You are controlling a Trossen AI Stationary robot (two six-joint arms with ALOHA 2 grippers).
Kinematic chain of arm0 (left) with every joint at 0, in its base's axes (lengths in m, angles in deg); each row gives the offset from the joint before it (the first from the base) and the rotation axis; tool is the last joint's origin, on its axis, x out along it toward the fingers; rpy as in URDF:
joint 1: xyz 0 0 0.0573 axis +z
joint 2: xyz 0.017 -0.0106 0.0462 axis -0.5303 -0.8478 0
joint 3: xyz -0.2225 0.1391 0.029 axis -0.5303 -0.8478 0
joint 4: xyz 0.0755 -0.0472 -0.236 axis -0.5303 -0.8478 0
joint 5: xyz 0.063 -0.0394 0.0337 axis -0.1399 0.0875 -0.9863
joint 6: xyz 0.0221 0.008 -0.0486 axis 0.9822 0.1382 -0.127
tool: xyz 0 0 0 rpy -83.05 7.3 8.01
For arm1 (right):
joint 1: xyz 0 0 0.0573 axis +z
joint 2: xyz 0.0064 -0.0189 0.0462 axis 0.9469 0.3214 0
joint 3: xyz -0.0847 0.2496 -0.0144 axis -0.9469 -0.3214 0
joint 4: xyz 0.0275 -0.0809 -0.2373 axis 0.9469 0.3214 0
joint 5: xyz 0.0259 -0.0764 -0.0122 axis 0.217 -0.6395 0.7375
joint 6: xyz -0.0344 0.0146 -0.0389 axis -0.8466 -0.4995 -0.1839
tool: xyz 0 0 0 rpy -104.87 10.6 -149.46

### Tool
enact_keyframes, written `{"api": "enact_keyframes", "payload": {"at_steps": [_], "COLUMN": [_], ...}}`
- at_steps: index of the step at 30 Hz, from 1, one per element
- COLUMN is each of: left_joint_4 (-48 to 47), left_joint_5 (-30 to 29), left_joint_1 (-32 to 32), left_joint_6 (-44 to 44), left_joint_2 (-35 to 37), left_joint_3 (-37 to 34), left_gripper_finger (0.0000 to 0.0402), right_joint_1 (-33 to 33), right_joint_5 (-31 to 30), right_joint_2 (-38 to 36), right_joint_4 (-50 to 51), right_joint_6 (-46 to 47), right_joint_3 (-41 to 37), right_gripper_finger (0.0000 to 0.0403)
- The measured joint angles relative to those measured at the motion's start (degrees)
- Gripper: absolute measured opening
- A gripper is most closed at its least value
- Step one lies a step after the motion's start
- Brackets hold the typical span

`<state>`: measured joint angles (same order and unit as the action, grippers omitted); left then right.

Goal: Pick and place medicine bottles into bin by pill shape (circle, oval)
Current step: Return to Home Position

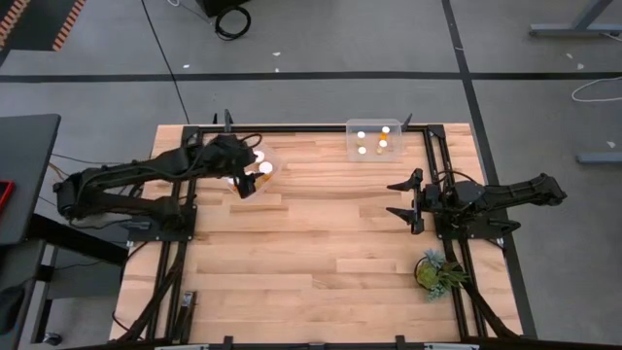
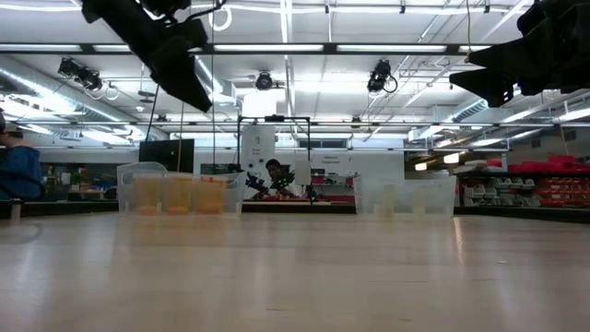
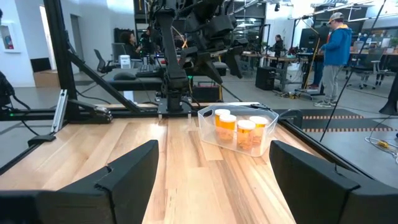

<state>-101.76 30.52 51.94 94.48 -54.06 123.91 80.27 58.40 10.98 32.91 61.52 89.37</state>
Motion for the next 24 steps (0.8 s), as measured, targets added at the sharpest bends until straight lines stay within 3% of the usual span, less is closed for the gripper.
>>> {"api": "enact_keyframes", "payload": {"at_steps": [24], "left_joint_4": [19.97], "left_joint_5": [-0.04], "left_joint_1": [-5.08], "left_joint_6": [-7.75], "left_joint_2": [30.55], "left_joint_3": [-20.1], "left_gripper_finger": [0.0286], "right_joint_1": [0.02], "right_joint_5": [0.0], "right_joint_2": [0.0], "right_joint_4": [-0.02], "right_joint_6": [0.0], "right_joint_3": [0.0], "right_gripper_finger": [0.0314]}}
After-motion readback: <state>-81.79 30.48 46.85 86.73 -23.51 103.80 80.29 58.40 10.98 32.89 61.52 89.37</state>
